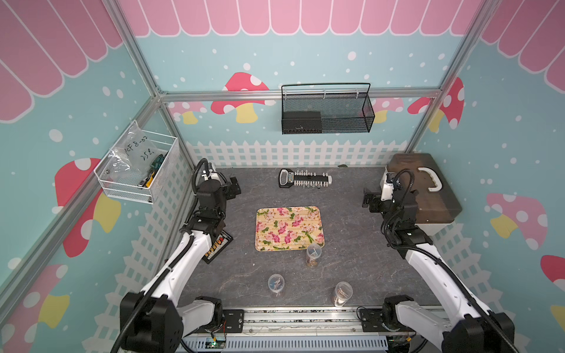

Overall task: Pour the candies out of the jar
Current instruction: Pick up the jar from the center of the board.

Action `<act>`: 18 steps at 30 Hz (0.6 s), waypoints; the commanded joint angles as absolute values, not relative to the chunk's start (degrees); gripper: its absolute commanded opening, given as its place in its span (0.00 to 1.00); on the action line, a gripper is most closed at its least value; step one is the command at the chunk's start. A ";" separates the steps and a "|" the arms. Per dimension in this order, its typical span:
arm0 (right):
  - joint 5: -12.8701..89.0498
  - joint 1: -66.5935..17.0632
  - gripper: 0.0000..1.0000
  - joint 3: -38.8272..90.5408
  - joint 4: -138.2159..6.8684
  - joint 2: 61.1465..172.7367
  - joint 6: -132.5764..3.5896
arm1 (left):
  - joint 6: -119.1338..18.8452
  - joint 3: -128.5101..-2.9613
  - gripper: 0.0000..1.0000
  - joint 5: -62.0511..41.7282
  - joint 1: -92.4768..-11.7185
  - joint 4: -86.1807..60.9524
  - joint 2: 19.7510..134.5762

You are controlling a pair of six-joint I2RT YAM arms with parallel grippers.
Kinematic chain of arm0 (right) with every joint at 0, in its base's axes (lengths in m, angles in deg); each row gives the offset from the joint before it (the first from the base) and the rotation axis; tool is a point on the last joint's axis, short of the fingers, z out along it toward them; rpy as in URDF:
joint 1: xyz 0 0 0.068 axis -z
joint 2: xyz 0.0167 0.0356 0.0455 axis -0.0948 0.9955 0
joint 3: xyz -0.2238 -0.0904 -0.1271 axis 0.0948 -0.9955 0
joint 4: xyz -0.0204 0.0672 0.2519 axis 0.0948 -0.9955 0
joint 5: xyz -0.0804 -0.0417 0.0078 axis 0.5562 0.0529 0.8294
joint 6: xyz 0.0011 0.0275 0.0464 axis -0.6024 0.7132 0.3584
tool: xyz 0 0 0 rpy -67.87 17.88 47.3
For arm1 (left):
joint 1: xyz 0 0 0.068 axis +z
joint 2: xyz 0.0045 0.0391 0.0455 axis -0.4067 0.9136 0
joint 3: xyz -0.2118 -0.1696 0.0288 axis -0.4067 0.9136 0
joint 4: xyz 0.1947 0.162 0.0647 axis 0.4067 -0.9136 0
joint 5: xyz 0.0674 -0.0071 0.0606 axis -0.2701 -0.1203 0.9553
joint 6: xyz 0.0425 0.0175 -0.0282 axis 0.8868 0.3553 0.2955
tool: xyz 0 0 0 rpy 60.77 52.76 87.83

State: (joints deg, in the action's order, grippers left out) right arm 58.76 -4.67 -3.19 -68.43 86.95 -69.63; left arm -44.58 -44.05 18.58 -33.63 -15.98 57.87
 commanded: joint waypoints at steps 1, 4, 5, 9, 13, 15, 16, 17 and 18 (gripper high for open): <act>54.78 -8.73 0.97 -1.33 -95.49 86.93 -62.67 | -48.94 -40.78 0.99 12.54 -36.66 -29.92 52.61; 53.15 -14.50 0.93 -0.85 -103.58 86.06 -57.90 | -50.32 -39.52 0.99 11.44 -38.92 -34.54 47.62; 52.41 -16.74 0.92 -0.88 -105.73 85.63 -56.88 | -50.63 -38.95 0.99 11.17 -39.50 -36.29 46.30; 55.42 -24.10 0.89 -0.06 -114.92 82.16 -51.74 | -53.02 -36.93 0.99 8.66 -40.91 -40.71 42.88; 54.96 -29.39 0.85 0.34 -121.20 77.93 -45.99 | -55.65 -34.18 0.99 6.33 -43.47 -41.28 39.77; 55.52 -31.69 0.85 0.40 -123.89 77.40 -44.27 | -56.08 -32.63 0.99 8.12 -44.74 -40.82 38.69; 55.46 -32.76 0.85 0.27 -124.76 77.51 -43.56 | -56.38 -31.94 0.99 9.14 -45.08 -40.35 38.37; 54.99 -33.70 0.85 0.18 -125.19 77.87 -43.07 | -56.60 -31.39 0.99 9.65 -45.31 -39.71 38.14; 54.29 -34.43 0.85 0.17 -125.32 78.36 -42.75 | -56.76 -31.14 0.99 9.92 -45.43 -39.23 38.17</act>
State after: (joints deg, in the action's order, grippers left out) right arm 54.67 -32.65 -0.59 -119.40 77.44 -47.38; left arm -54.25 -32.27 8.70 -44.84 -38.60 38.81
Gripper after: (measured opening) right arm 0.848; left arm 0.994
